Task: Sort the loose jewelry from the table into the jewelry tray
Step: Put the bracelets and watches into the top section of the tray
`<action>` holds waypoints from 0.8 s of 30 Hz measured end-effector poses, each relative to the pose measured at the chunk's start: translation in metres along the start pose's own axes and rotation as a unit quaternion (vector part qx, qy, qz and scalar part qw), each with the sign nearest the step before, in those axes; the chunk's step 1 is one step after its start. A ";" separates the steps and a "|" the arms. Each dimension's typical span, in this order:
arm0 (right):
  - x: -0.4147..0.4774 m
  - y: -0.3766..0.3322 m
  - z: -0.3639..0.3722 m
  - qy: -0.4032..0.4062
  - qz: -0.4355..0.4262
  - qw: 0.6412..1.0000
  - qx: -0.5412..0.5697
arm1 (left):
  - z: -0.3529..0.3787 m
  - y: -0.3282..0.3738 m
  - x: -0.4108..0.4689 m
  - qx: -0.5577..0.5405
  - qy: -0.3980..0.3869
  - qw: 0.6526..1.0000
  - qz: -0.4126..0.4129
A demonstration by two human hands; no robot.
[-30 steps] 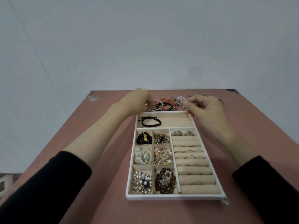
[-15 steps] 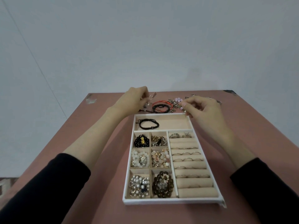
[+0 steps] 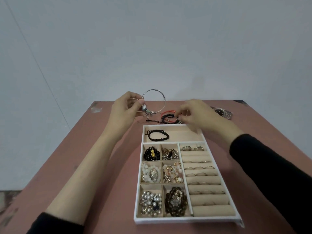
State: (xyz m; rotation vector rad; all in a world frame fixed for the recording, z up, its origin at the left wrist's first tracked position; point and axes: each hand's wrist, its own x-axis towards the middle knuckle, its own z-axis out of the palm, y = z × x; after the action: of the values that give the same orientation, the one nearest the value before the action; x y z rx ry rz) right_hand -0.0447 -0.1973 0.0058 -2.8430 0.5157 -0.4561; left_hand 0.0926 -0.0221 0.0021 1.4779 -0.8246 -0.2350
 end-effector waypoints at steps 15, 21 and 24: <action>0.031 -0.004 0.002 -0.154 0.003 0.988 -0.028 | -0.001 -0.002 -0.009 0.009 -0.041 0.999 -0.019; 0.035 0.002 -0.002 -0.113 0.061 0.988 0.086 | -0.003 -0.002 -0.010 0.005 -0.040 0.999 -0.023; 0.034 0.006 -0.003 0.006 0.070 0.988 0.137 | -0.003 -0.002 -0.011 0.005 -0.041 0.999 -0.025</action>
State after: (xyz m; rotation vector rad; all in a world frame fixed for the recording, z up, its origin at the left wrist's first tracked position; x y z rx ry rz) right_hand -0.0166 -0.2158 0.0156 -2.5242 0.5992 -0.4772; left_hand 0.0871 -0.0133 -0.0028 1.5077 -0.8575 -0.3310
